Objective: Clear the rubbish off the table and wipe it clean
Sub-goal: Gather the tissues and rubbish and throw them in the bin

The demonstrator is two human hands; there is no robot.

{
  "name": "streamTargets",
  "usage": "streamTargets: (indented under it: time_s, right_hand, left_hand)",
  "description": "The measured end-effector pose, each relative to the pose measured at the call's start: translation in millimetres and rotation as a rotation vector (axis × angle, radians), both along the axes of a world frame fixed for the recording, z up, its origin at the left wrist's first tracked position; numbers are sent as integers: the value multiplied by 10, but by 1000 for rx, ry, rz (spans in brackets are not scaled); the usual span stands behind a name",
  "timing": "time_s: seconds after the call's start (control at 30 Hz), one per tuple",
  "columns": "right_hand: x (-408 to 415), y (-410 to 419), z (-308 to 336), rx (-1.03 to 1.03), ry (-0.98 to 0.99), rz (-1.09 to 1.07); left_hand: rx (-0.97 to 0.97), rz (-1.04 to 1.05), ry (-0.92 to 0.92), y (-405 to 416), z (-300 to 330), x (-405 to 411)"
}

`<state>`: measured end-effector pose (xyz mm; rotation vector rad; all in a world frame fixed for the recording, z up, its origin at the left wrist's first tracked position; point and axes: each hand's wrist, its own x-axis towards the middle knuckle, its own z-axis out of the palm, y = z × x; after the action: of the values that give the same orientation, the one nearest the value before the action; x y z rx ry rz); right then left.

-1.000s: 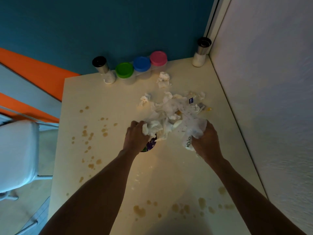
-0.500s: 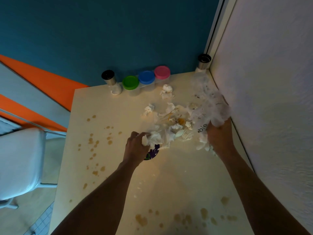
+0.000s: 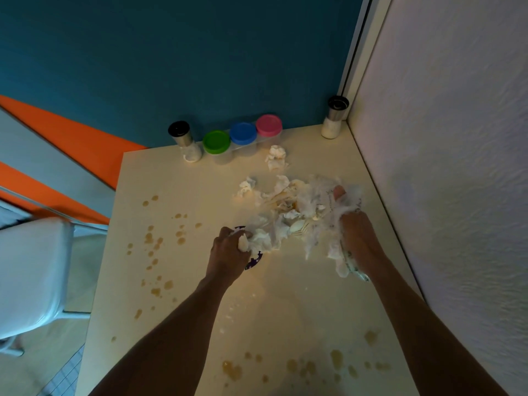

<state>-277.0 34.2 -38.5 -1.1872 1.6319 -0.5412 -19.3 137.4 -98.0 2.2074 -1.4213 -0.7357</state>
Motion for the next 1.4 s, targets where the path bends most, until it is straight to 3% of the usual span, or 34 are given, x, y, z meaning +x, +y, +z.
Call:
streamTargets:
  time_s: [0.13,0.4,0.67,0.93,1.03,1.27,1.4]
  right_hand:
    - [-49,23,7,41,100,11]
    - [-135,32,-83,89,375,258]
    - [-395,127,-148,-142,178,3]
    - [-376,128,-41,-257,-233,-196]
    - [-321,142,-2,-215,-279,-248]
    - [-274,210,-5,67,-310,-120]
    - [-282,191,-33,81,-208,41]
  left_hand:
    - [13,-21,-18,3,-23,-19]
    - [25,-27,-15,25,-74,-37]
    - [35,-33,-41,32,-126,-46]
    - [38,-41,-16,9,-113,-120]
    - [40,-43,-22,3,-93,-117]
    - [46,-43,-41,9,-88,-108]
    - [34,-48,-47,1,-66,-123]
